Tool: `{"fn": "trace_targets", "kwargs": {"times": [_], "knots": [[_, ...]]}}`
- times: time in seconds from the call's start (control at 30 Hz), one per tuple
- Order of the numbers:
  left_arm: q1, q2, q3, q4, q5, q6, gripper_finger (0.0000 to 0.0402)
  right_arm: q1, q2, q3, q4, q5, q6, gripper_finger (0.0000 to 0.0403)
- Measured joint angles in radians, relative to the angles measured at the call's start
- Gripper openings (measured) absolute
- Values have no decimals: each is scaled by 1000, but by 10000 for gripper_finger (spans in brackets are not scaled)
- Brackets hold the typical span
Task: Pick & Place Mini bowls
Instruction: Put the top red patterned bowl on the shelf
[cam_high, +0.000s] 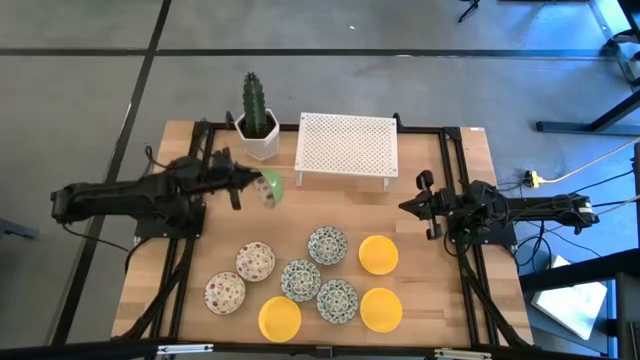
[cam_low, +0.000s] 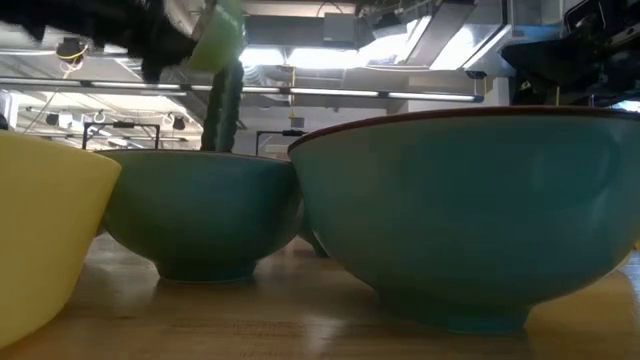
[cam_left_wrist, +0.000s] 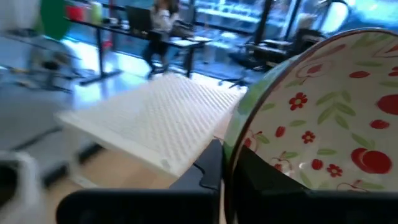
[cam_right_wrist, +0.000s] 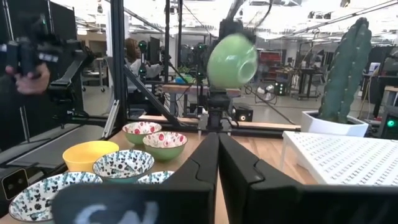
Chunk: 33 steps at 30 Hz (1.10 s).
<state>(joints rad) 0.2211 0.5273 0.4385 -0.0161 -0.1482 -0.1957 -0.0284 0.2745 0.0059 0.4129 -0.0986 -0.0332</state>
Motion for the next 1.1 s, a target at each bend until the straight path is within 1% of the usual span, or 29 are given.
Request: {"fn": "trace_targets", "kwargs": {"times": [0.1, 0.2, 0.27, 0.33, 0.43, 0.57, 0.63, 0.77, 0.83, 0.93, 1.0, 1.1], "knots": [[27, 86, 193, -185, -82, 79, 7, 0, 0, 0, 0, 0, 0, 14], [52, 206, 408, -355, -144, 129, 7, 0, 0, 0, 0, 0, 4, 14], [64, 297, 545, -423, -176, 175, 7, 0, 0, 0, -13, -3, 4, 14], [85, 393, 671, -481, -181, 232, 7, 0, 0, 0, -31, 0, 6, 14], [131, 544, 866, -558, -141, 302, 7, 0, 0, 0, -37, 0, 6, 14], [191, 753, 1130, -698, -72, 350, 7, 0, 0, 0, -37, 0, -2, 14], [218, 869, 1260, -799, -59, 366, 8, 0, 0, 0, -37, 0, -1, 14], [279, 1093, 1497, -1003, -71, 393, 7, 0, 0, 0, -38, 0, -1, 14], [309, 1202, 1594, -1061, -49, 401, 7, 0, 0, 0, -40, 0, -1, 14], [353, 1356, 1719, -1158, 46, 435, 7, 0, 0, 0, -52, 0, -12, 14], [381, 1449, 1797, -1211, 90, 449, 7, 0, 0, 0, -70, 0, -39, 14], [419, 1566, 1897, -1274, 91, 449, 7, 0, 0, 0, -77, 0, -37, 14]]}}
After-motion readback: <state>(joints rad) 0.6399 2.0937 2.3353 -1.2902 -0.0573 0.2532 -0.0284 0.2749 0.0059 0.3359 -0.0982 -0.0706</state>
